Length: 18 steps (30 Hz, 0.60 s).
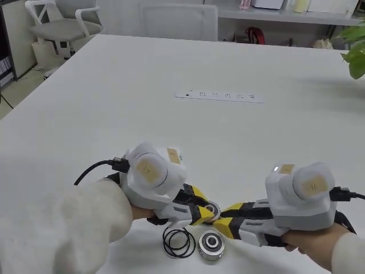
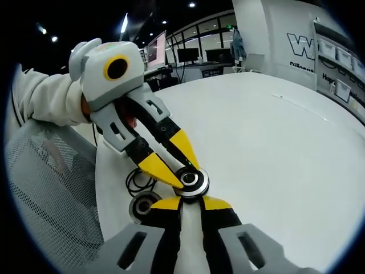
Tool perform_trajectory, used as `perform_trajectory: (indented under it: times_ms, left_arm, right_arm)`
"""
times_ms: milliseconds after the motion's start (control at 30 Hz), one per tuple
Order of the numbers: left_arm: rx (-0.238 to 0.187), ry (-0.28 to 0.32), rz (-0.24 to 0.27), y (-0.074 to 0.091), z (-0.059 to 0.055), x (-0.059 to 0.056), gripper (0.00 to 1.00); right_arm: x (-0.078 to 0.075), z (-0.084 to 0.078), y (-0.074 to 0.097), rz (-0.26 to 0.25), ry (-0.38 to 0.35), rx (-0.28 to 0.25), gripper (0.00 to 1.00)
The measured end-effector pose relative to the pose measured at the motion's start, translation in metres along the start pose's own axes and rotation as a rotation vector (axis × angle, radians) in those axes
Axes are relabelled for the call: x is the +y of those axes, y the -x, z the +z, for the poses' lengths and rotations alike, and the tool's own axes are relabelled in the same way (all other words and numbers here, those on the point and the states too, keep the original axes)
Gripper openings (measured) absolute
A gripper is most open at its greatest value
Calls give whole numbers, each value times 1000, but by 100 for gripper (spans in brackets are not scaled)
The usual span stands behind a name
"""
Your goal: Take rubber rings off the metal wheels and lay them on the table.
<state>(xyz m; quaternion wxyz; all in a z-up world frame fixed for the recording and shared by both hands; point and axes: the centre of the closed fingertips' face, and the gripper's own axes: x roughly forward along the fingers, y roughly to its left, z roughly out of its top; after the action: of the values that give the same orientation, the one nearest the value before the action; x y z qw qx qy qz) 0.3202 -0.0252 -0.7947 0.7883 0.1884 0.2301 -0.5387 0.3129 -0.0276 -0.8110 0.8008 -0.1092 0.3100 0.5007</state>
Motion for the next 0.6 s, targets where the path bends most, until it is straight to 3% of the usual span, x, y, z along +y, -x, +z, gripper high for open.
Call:
perform_trajectory:
  times_ms: [67, 233, 600]
  left_arm:
    - [-1, 5, 0, 0, 0, 0, 15]
    - [-3, 6, 1, 0, 0, 1, 15]
    - [-3, -7, 3, 0, 0, 1, 14]
  right_arm:
    - [-5, -2, 1, -19, 9, 6, 1]
    - [-6, -2, 0, -21, 3, 12, 1]
    - [-13, -1, 2, -39, -99, 11, 0]
